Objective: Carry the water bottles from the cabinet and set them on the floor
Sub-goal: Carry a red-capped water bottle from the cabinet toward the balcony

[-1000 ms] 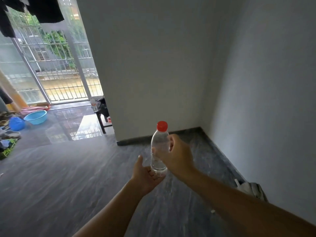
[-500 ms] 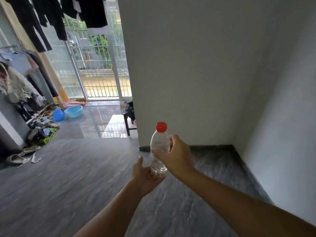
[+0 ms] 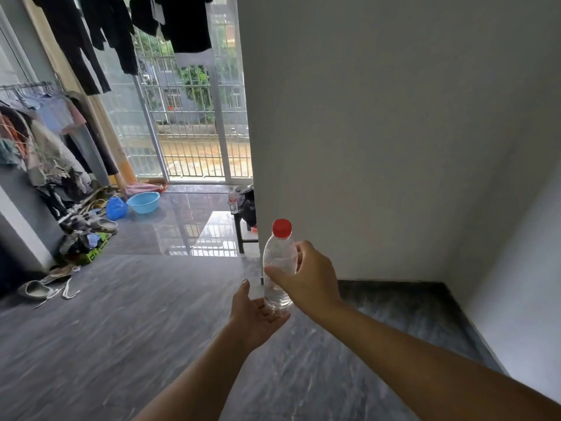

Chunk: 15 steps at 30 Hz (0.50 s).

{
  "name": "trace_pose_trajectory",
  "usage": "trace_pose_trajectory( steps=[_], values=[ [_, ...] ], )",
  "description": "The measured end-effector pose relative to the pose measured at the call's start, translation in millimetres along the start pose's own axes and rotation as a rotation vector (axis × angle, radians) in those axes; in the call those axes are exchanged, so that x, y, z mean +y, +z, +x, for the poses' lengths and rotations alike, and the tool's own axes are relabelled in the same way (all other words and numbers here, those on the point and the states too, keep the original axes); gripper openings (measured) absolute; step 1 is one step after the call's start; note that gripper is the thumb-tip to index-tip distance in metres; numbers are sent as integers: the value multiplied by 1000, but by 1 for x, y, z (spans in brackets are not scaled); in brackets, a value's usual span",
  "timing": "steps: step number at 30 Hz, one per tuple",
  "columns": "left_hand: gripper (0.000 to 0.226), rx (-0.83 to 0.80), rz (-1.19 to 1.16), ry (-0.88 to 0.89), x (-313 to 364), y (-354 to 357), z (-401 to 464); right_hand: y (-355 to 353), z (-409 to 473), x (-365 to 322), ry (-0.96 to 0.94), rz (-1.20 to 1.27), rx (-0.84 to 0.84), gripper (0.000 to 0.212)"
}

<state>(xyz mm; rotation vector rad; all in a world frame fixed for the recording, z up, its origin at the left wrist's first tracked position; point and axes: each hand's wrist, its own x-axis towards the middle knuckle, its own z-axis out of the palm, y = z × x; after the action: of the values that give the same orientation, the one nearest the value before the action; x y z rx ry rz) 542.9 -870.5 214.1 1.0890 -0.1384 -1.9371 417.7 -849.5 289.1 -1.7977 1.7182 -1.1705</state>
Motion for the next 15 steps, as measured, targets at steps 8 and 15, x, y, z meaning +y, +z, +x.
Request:
trace_pose_trajectory(
  steps=[8, 15],
  values=[
    [81, 15, 17, -2, 91, -9, 64, 66, 88, -13, 15, -3, -19, 60],
    [79, 48, -1, -9, 158, -11, 132, 118, 171, -8, 27, -1, -58, 63]
  ],
)
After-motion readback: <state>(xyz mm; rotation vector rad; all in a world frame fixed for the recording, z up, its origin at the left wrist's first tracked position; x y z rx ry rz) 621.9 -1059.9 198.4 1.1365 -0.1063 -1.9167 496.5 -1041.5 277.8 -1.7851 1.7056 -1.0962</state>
